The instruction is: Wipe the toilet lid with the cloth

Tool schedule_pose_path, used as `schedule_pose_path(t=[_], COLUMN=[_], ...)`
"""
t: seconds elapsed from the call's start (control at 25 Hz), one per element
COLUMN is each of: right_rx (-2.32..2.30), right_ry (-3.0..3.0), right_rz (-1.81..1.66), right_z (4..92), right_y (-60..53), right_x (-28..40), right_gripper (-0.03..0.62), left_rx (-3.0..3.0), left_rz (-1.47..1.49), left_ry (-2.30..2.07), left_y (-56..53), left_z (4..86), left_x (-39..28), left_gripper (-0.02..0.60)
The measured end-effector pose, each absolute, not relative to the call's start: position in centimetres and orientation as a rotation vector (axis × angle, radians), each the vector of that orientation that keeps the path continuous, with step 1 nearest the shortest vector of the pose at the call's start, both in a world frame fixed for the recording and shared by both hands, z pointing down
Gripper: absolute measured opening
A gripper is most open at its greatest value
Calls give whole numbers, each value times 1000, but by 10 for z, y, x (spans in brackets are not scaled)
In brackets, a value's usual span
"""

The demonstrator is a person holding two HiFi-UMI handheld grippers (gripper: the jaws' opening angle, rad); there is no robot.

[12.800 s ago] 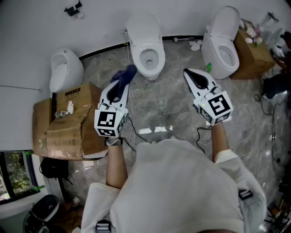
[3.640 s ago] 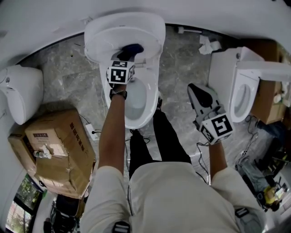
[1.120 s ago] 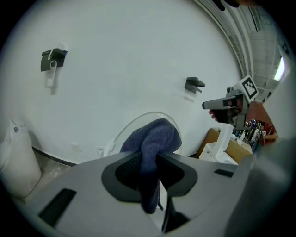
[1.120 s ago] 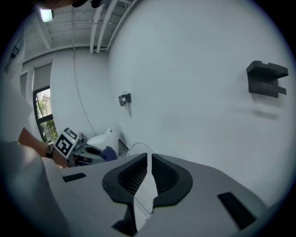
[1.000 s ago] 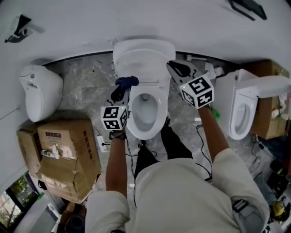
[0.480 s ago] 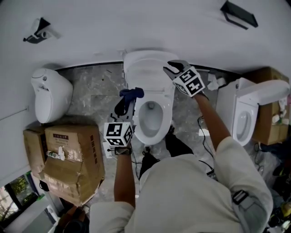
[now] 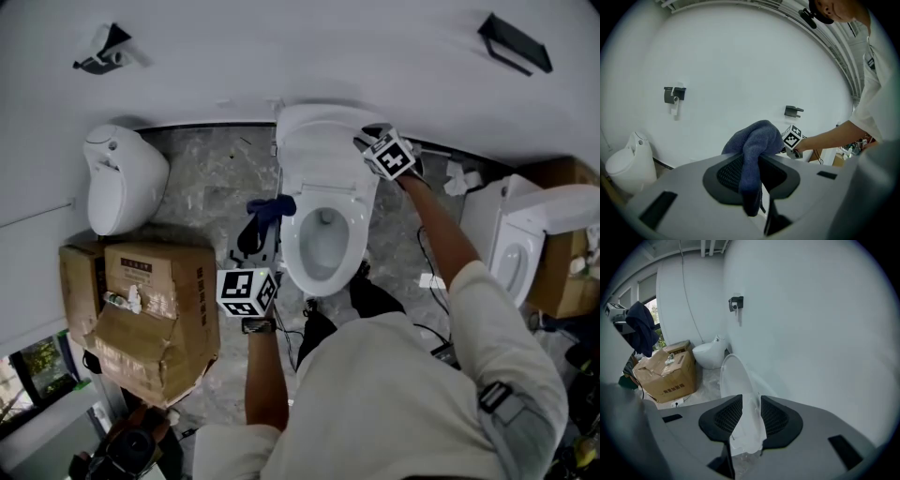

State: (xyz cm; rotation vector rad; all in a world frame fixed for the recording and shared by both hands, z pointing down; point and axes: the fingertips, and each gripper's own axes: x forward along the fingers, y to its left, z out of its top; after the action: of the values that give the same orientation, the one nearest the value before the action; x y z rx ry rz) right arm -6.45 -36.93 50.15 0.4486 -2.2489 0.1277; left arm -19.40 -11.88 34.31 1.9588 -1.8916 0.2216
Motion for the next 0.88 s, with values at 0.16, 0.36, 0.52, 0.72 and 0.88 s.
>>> schedule_pose_path(t=[0.16,0.36,0.52,0.72,0.88], right_rx=[443,435,470,500,522], right_ry=[-2229,-2251,-2278,-2281,-2309], right_rz=[117,137,179,176,202], right_z=[513,517,517,514,507], right_y=[-376,-372,-367,-353,-339], right_x=[-64,-68,-64,-62,-61], right_gripper=[124,124,130,167,169], left_rx=[1923,1895,1888,1894,1920], left_rz=[229,228,225,201,183], left_ry=[-1896,-1895,-1898,-1885,-1860], left_y=[-103,-85,-75,-63,-60], left_z=[350,357,358,359,361], left_x=[-196,-203,-206,-208,-205], left_gripper=[83,83,83,83,83])
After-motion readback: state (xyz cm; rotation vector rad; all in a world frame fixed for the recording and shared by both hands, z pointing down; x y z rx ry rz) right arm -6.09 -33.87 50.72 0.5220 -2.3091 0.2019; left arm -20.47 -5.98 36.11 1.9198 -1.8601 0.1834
